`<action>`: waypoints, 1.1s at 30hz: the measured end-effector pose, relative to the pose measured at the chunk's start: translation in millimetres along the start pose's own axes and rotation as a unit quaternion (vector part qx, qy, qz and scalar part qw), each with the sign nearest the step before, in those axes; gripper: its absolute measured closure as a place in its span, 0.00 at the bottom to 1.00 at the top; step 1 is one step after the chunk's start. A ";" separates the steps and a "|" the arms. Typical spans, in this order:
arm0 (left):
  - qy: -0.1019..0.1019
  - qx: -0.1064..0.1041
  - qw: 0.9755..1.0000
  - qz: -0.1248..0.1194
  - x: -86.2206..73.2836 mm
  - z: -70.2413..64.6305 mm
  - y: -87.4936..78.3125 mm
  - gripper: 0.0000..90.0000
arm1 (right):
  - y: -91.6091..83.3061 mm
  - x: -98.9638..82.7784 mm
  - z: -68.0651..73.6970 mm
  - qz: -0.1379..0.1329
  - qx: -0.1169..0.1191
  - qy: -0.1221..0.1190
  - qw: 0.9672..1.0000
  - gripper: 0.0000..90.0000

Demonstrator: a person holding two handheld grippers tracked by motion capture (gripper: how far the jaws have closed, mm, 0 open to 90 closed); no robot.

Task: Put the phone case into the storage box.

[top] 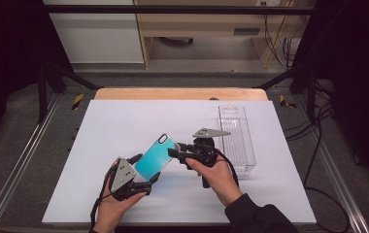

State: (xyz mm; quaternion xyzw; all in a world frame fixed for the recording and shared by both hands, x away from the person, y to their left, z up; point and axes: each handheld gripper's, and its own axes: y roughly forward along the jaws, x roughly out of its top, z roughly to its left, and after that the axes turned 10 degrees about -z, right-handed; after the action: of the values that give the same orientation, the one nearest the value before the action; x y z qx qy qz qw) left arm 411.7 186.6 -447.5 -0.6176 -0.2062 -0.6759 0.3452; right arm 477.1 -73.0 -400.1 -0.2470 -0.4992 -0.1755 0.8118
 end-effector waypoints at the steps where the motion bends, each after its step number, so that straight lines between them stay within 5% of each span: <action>1: 0.000 0.000 1.000 0.001 -0.7 0.0 0.3 0.18 | -0.6 0.1 0.4 -0.001 0.002 0.001 1.000 0.69; 21: -0.002 -0.011 1.000 0.002 -0.8 0.3 0.6 0.19 | -9.6 4.4 9.7 -0.029 0.038 0.025 0.999 0.84; 33: -0.002 -0.013 1.000 0.003 -0.9 -1.6 2.1 0.19 | -12.4 9.1 21.1 -0.023 0.055 0.023 0.998 0.89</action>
State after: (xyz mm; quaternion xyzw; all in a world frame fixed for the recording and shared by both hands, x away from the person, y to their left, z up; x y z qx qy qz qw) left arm 412.0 184.3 -448.9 -0.6235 -0.1966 -0.6766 0.3388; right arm 459.3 -71.3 -381.2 -0.1866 -0.4949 -0.1720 0.8310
